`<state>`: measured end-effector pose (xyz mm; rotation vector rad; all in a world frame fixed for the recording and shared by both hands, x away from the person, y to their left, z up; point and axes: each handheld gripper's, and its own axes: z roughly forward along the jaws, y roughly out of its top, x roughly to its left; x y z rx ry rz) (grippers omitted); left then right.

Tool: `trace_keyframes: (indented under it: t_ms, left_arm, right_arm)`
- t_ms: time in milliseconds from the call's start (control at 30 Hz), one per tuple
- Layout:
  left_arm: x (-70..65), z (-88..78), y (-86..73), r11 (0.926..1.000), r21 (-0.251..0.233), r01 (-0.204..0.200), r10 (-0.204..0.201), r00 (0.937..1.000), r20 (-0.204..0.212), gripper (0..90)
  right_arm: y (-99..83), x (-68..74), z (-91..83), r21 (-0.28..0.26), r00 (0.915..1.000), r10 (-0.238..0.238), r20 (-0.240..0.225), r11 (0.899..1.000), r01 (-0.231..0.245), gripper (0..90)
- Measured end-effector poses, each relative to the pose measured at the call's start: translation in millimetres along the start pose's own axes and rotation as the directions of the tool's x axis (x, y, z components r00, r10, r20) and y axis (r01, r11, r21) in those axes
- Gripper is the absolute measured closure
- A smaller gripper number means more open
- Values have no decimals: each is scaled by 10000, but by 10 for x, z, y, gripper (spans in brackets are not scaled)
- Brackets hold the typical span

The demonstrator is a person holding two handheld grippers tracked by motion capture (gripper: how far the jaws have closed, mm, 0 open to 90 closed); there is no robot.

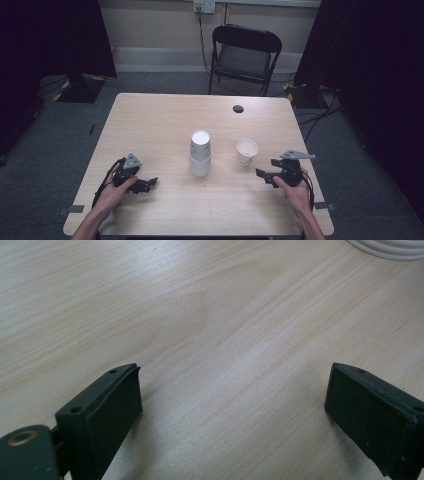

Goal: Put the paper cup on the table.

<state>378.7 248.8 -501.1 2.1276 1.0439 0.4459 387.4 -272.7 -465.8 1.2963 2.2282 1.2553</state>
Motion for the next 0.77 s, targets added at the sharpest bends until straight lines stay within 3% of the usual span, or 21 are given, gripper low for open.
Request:
trace_keyframes:
  t_ms: [167,200,367,500,567,767]
  left_arm:
    - [0,0,0,10000,0,-1,1,10000,-2,75]
    - [0,1,0,10000,-1,4,-4,10000,3,75]
    - [0,1,1,10000,4,-4,4,10000,-3,74]
    - [0,2,1,10000,12,-7,7,10000,-14,71]
    - [0,2,2,10000,23,-39,39,10000,-55,69]
    - [-2,4,3,10000,22,-33,33,10000,-89,67]
  right_arm:
    - [-169,-22,-92,281,9995,-45,317,9996,36,150]
    - [-280,-23,-110,537,9990,-24,450,9986,0,148]
    - [-412,1,-97,1075,9962,-202,843,9941,110,141]
    - [-456,25,-72,973,9908,-567,1226,9942,449,136]
    - [-471,87,-38,1088,9802,-1042,1685,9903,866,133]
    - [-472,122,-29,1057,9773,-826,1952,9924,628,132]
